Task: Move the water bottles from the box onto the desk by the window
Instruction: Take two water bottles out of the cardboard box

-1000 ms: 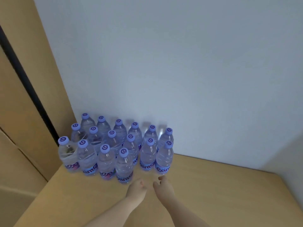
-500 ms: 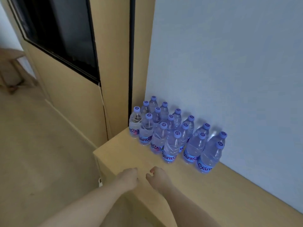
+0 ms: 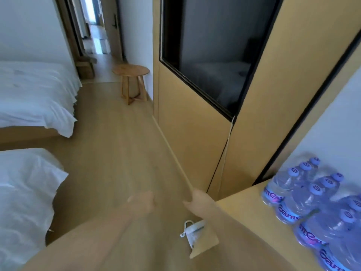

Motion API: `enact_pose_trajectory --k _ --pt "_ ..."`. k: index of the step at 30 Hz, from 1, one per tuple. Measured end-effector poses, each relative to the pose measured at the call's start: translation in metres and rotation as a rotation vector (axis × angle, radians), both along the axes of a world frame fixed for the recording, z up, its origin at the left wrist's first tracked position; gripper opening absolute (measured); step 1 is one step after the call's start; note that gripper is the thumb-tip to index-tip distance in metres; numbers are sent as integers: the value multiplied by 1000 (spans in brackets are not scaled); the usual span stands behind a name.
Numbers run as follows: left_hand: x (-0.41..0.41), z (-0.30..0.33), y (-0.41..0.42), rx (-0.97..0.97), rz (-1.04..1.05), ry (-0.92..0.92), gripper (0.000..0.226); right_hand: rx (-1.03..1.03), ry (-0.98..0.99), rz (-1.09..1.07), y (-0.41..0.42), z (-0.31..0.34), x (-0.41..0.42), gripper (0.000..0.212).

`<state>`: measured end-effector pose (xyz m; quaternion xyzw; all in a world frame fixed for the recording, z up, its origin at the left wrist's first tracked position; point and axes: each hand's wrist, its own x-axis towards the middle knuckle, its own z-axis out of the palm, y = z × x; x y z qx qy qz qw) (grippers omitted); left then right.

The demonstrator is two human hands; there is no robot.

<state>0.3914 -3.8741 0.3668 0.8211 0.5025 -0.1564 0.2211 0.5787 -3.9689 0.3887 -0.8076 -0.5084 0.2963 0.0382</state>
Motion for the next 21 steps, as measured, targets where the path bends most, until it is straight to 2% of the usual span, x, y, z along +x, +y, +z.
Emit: enact_pose_trajectory --k 2,5,8,11,21 --pt "-34 7 32 16 59 -14 16 10 -2 62 43 5 -27 39" --pt "-75 12 68 40 195 -11 31 22 -11 154 95 12 -69 44" --pt "-107 16 97 46 289 -2 34 -8 -28 234 140 15 -104 49" --pt "-128 17 128 33 368 -24 33 -27 -56 306 185 16 -128 44" --pt "-148 9 282 -41 521 -14 32 -26 -43 449 371 0 -140 44"
